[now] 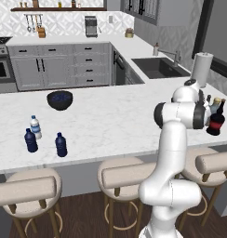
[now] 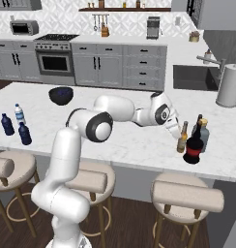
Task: Move the plastic bottles in the middle to the plastics group, and the glass bottles in the middle to the glass group.
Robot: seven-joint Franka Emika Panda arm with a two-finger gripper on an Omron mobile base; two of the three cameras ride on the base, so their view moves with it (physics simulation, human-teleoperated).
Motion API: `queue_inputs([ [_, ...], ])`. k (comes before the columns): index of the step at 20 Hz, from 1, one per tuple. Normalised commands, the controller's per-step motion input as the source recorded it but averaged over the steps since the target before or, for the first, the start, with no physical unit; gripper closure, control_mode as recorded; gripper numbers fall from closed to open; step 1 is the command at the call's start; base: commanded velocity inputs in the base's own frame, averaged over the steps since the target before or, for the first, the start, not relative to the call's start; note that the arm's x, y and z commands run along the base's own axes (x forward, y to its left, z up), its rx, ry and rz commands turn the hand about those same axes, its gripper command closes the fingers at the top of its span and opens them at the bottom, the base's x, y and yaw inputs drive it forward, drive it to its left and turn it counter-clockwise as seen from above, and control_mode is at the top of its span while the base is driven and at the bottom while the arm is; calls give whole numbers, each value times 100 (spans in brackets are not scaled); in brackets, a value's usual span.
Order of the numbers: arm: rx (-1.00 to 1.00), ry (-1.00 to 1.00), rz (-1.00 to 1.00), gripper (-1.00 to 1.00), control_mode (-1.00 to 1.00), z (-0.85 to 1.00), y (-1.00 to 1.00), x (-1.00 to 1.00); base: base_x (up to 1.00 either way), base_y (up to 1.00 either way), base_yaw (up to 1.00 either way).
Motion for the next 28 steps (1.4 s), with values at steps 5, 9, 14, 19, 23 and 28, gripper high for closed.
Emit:
queue_inputs([
  [5, -3, 0, 0, -100, -100, 25, 3, -1, 0, 0, 0],
  [9, -9, 0, 0, -100, -100, 69, 49, -15, 0, 0, 0],
  [14, -12, 0, 0, -100, -100, 64, 76, -30, 0, 0, 0],
  [19, -10, -2, 0, -100, -100, 40, 99, -50, 0, 0, 0],
  [23, -1, 0, 5, -100, -100, 18, 61, -61, 0, 0, 0],
  [28, 0, 0, 16, -100, -100, 29, 22, -69, 0, 0, 0],
])
